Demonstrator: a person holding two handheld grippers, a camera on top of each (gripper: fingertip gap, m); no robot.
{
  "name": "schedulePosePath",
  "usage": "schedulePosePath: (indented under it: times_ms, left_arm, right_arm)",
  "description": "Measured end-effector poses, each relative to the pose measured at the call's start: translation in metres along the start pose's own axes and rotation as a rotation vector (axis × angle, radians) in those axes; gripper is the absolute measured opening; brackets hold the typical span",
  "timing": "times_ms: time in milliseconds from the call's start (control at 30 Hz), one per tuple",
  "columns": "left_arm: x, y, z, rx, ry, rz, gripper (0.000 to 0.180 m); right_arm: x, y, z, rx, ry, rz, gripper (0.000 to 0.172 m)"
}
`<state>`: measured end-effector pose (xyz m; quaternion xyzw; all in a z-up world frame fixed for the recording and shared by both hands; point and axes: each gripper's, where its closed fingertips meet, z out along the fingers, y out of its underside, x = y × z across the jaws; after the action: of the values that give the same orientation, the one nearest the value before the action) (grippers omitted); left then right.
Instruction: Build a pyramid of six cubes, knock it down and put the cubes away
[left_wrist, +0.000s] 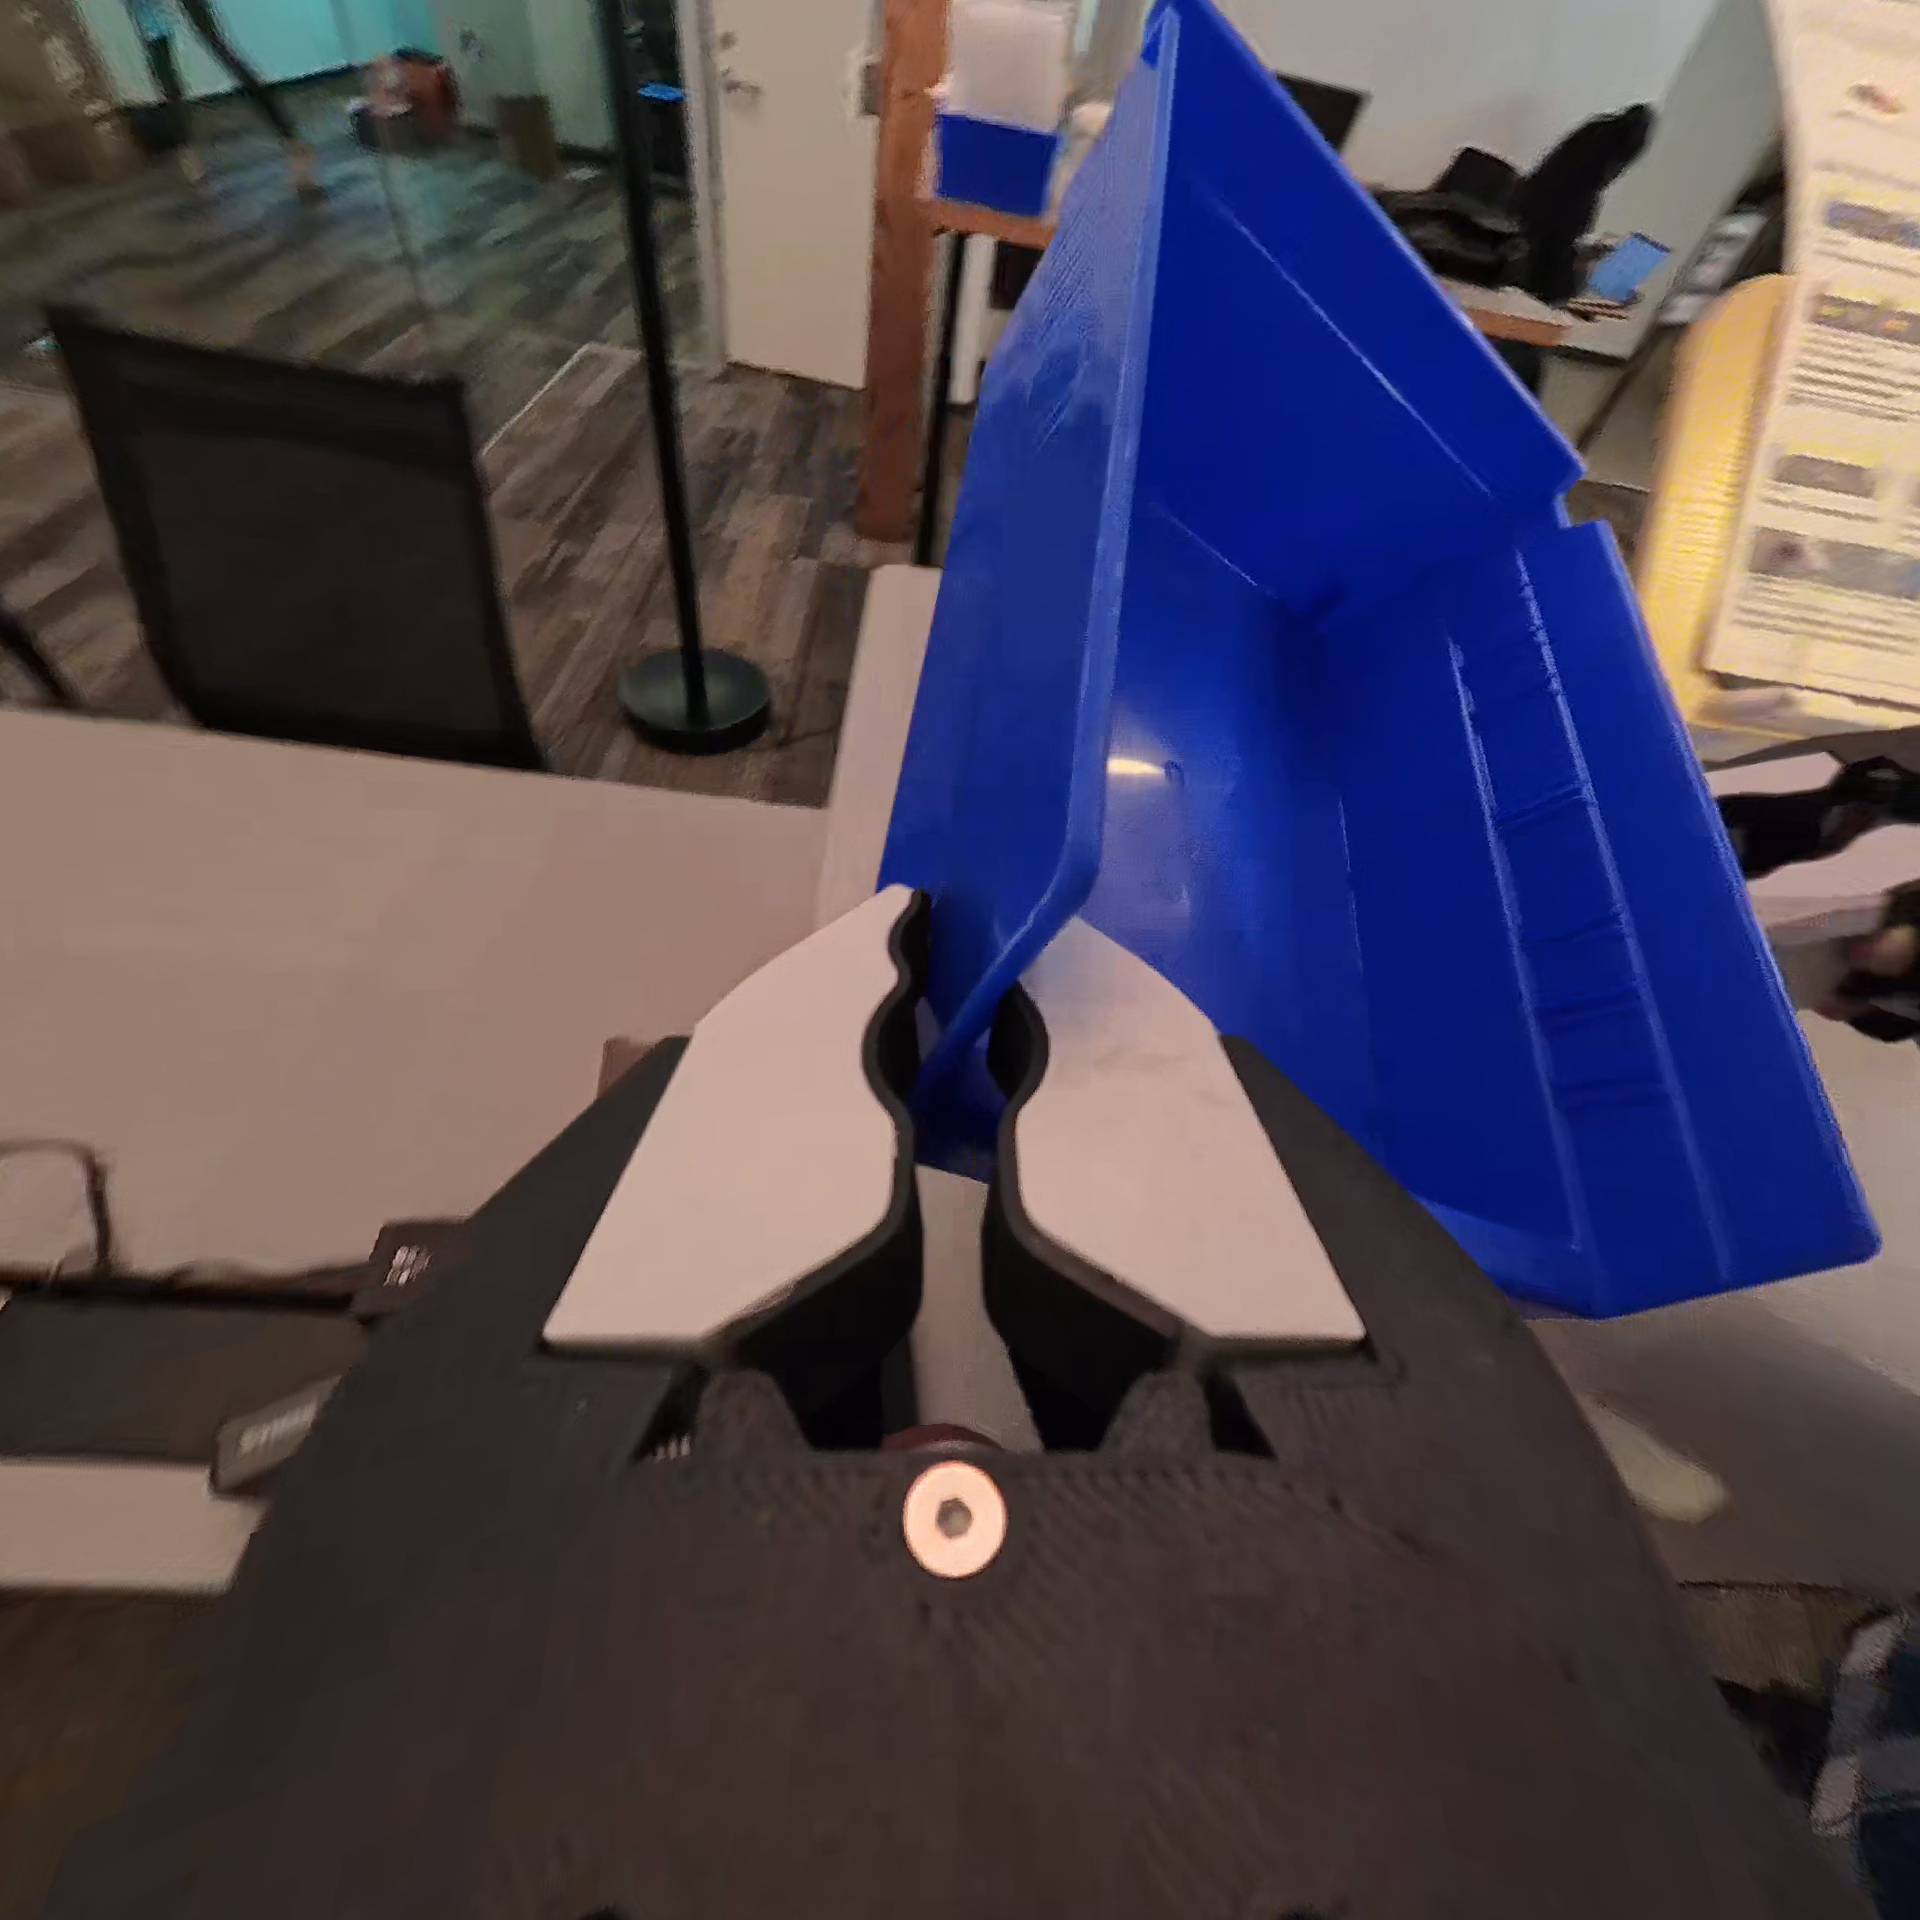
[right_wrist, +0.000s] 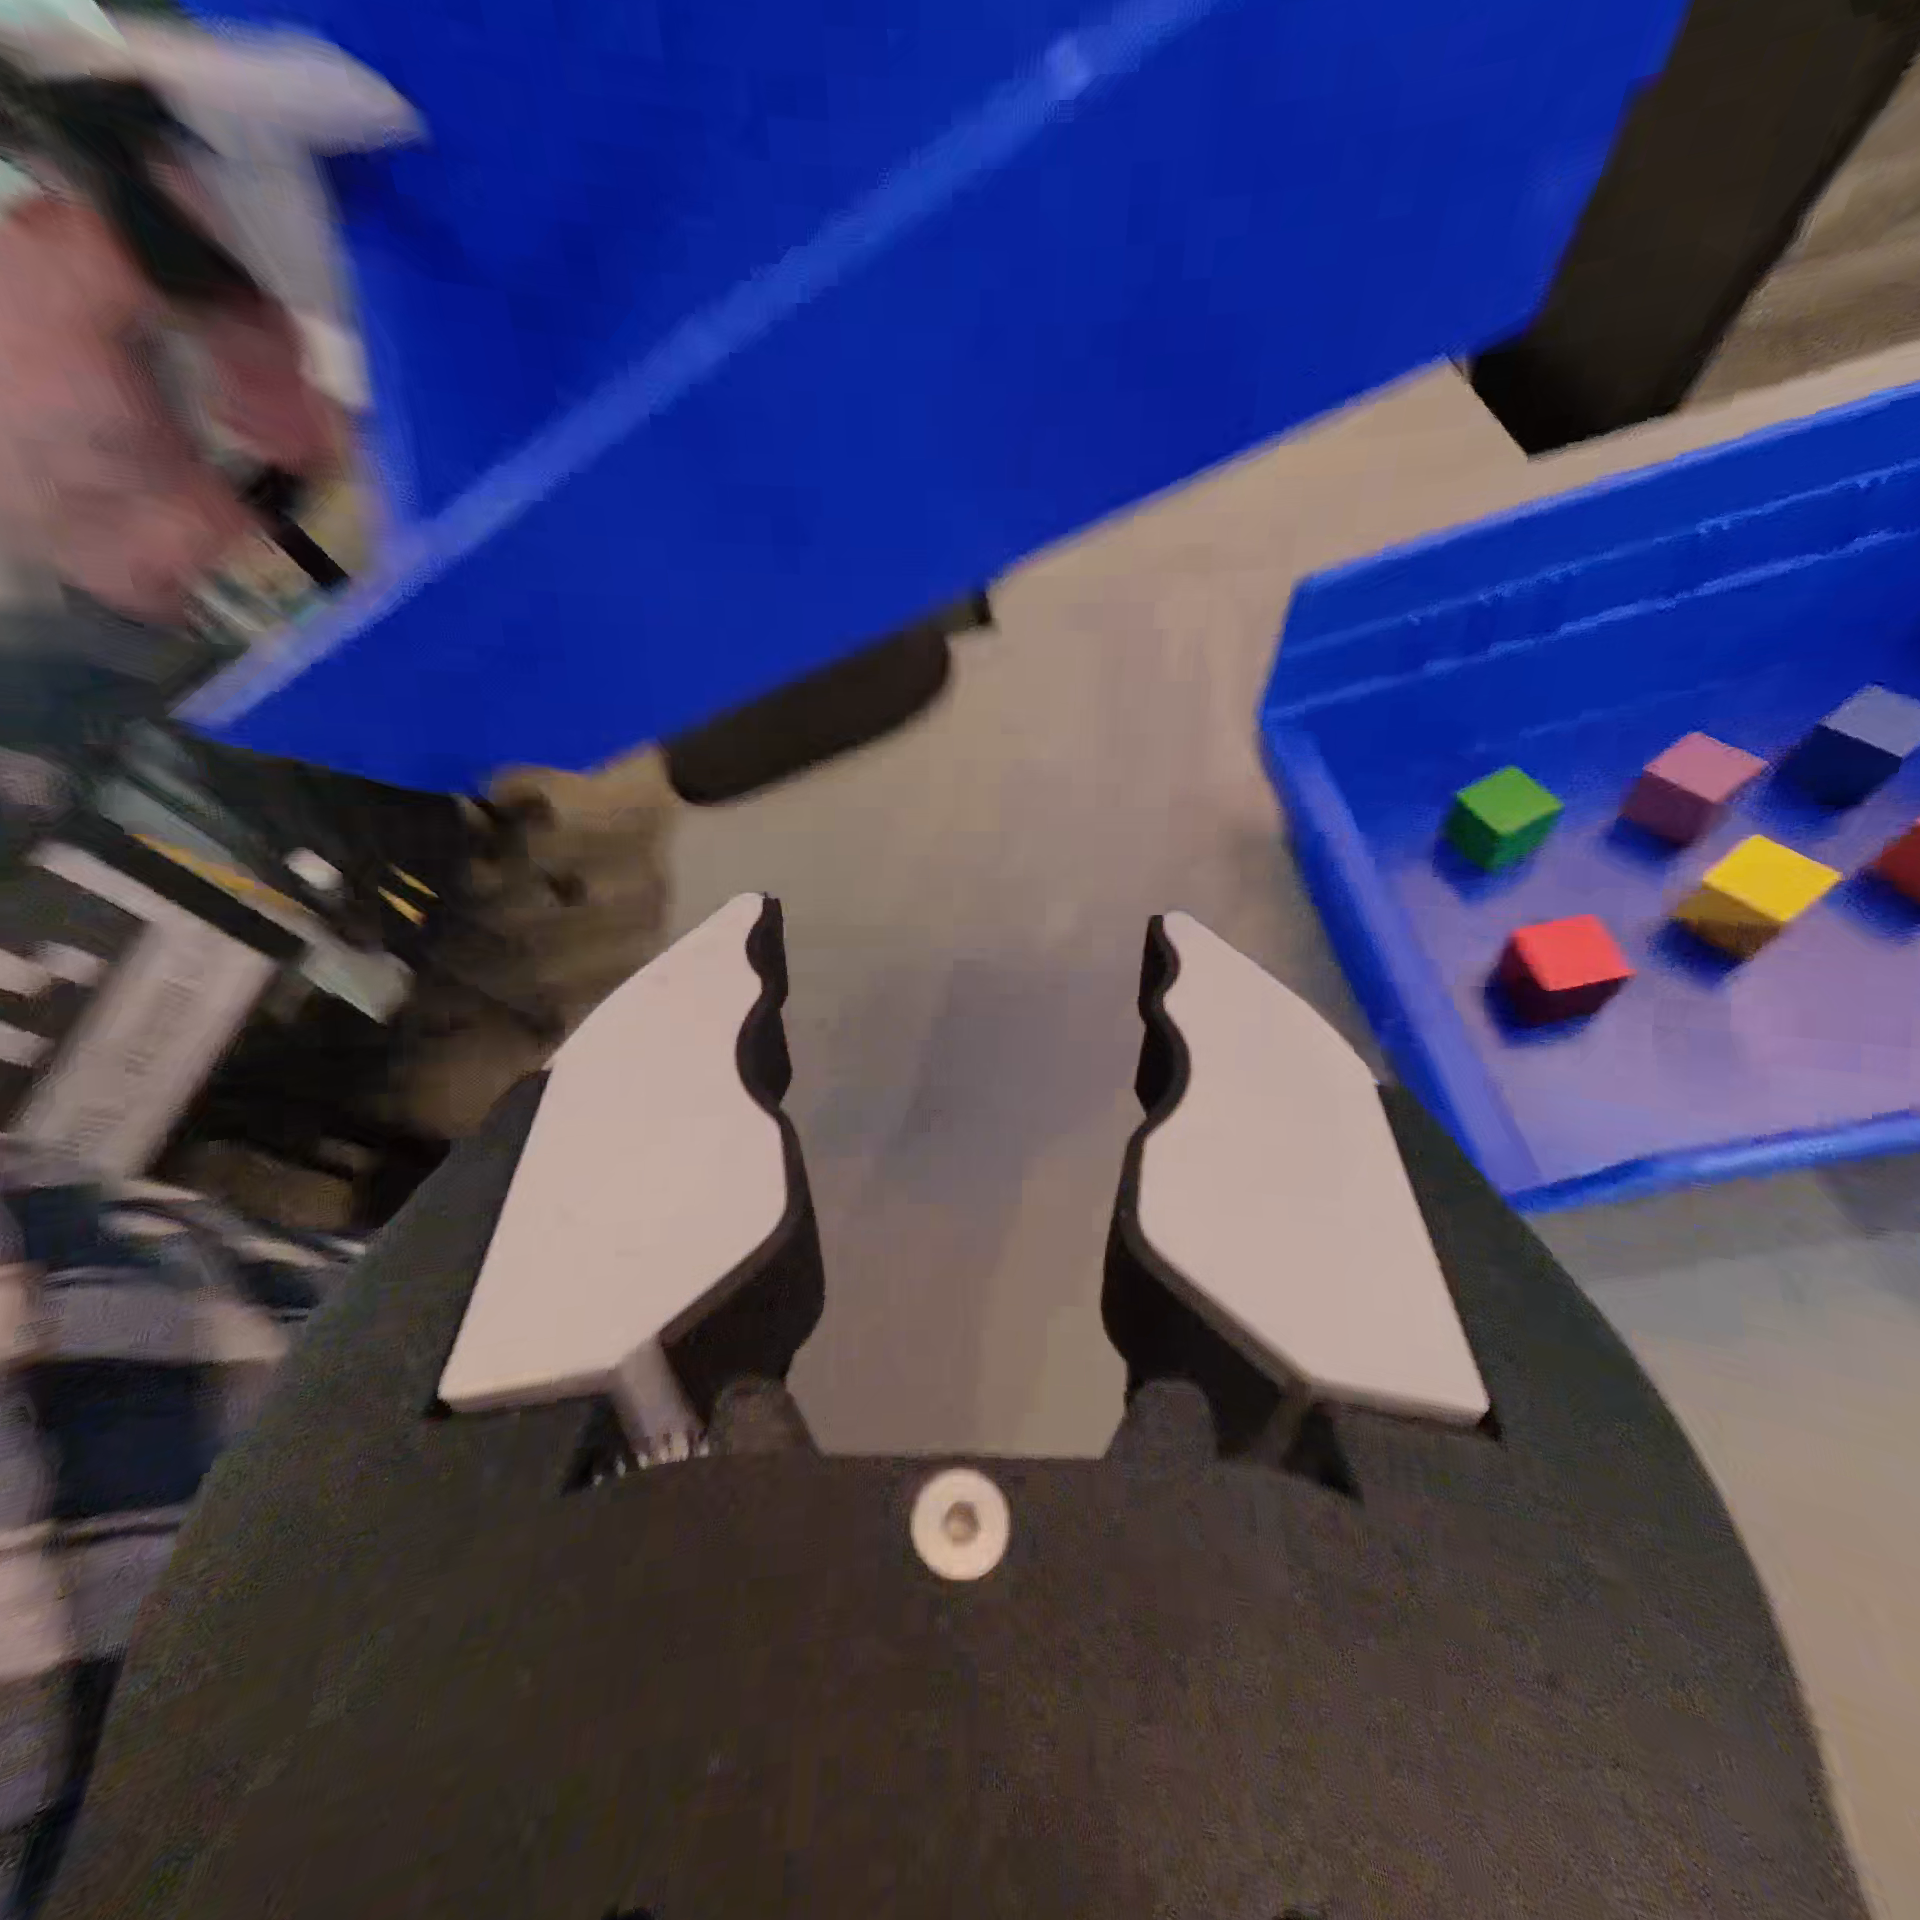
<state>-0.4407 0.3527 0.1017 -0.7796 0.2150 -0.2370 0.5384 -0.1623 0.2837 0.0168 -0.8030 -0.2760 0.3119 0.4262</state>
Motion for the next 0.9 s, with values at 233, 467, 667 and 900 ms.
schedulePosePath:
  times_ms: [233,467,667,900]
  left_arm:
    - [0.163,-0.031,0.054,0.034,0.329,0.214,0.008]
    - [0.374,0.008,0.114,-0.031,0.771,0.292,0.008]
    - [0.515,0.083,0.157,-0.168,0.987,0.300,0.008]
    - [0.602,0.171,0.194,-0.351,1.053,0.242,0.008]
  right_arm:
    - [-0.055,0.020,-0.155,0.464,0.064,0.117,0.074]
    - [-0.064,0.122,-0.296,0.603,0.408,0.285,0.078]
    - [-0.075,0.231,-0.372,0.537,0.644,0.476,0.075]
    - [-0.072,0.310,-0.398,0.476,0.735,0.670,0.074]
